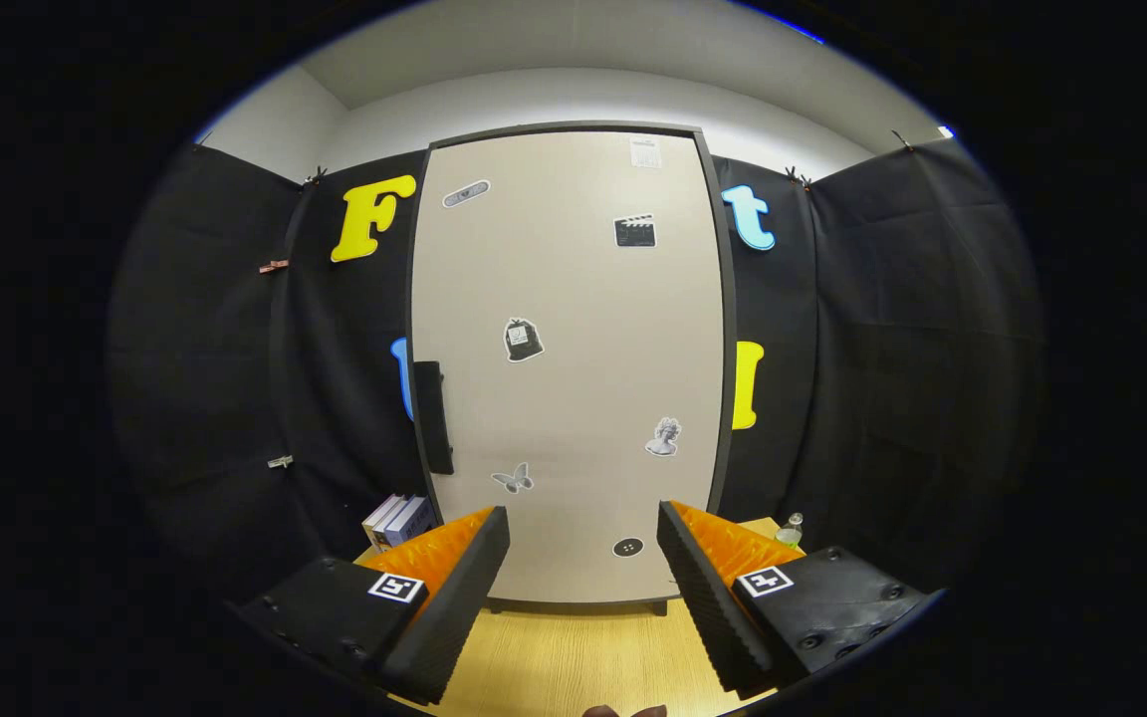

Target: Open the shoe cabinet door, grab the shoes and put them into the shoe cabinet, then close the shoe cabinet door.

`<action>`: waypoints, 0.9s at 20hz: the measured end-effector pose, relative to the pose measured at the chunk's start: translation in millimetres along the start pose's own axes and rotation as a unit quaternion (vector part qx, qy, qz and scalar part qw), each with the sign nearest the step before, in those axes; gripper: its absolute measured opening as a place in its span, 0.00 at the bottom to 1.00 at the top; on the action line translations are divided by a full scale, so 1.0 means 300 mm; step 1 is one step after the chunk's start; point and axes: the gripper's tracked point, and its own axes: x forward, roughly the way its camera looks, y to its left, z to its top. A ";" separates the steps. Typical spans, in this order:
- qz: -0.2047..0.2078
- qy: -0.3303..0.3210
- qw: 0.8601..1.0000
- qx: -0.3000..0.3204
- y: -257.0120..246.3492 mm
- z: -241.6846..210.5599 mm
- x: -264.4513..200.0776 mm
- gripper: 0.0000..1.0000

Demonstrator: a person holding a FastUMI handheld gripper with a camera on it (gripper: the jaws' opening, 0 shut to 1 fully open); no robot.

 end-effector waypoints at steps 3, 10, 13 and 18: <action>0.004 0.000 1.000 0.000 0.002 0.000 0.002 0.98; 0.009 -0.002 1.000 -0.002 0.002 0.005 0.009 0.98; 0.009 -0.003 1.000 0.000 0.003 0.006 0.008 0.98; 0.010 -0.006 1.000 0.001 0.004 0.008 0.005 0.98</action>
